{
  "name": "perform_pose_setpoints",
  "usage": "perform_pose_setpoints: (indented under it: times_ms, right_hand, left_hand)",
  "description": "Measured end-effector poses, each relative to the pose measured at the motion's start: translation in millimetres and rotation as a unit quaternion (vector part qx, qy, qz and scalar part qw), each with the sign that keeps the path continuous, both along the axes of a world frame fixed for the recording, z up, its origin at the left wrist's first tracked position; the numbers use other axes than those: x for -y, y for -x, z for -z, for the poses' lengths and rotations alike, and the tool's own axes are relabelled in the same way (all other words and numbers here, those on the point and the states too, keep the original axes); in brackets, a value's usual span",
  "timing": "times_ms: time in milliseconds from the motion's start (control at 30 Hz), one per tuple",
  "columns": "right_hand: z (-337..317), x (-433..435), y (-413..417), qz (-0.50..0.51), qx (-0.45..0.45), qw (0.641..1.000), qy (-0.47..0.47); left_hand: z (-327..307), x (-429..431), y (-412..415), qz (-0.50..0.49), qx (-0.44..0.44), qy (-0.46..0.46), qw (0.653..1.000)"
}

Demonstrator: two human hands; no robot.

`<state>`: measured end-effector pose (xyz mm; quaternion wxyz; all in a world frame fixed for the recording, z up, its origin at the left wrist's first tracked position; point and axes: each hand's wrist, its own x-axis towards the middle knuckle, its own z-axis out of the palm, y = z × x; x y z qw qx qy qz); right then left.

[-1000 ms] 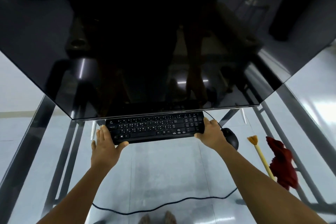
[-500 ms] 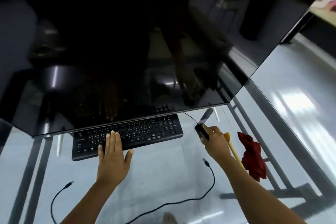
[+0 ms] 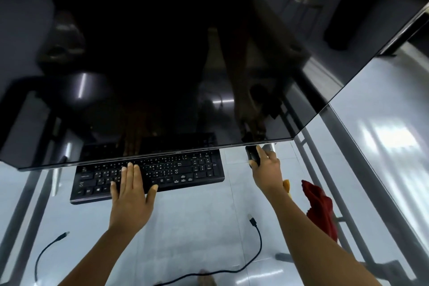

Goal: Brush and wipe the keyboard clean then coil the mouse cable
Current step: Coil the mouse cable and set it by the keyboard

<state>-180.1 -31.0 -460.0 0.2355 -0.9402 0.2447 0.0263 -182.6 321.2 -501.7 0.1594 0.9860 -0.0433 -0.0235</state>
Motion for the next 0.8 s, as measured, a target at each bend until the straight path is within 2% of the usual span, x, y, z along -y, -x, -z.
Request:
perform_pose_setpoints:
  times_ms: [100, 233, 333, 467, 533, 600, 733, 800]
  right_hand:
    - [0, -1, 4, 0.001, 0.013, 1.000, 0.010]
    - [0, -18, 26, -0.002, 0.094, 0.994, 0.060]
    - [6, -54, 43, -0.098, 0.137, 0.984, 0.058]
    - [6, -118, 39, -0.222, 0.125, 0.967, 0.029]
    - [-1, -149, 30, -0.267, 0.118, 0.956, 0.017]
    - [-11, -179, 22, -0.301, 0.103, 0.948, 0.009]
    - [-30, -222, 11, -0.347, 0.089, 0.934, -0.001]
    - [-40, -237, 9, -0.364, 0.083, 0.928, -0.006]
  left_hand:
    - [-1, 2, 0, -0.003, 0.006, 0.012, 1.000]
    - [-8, -19, 3, -0.037, 0.031, 0.038, 0.998]
    - [-20, -57, 15, -0.128, 0.046, 0.072, 0.988]
    - [-29, -117, 44, -0.291, 0.035, 0.091, 0.952]
    - [-33, -134, 59, -0.325, 0.005, 0.080, 0.942]
    - [-29, -144, 74, -0.317, -0.022, 0.065, 0.946]
    - [-15, -159, 87, -0.201, -0.023, 0.030, 0.979]
    - [-20, -166, 81, -0.178, -0.037, 0.034, 0.983]
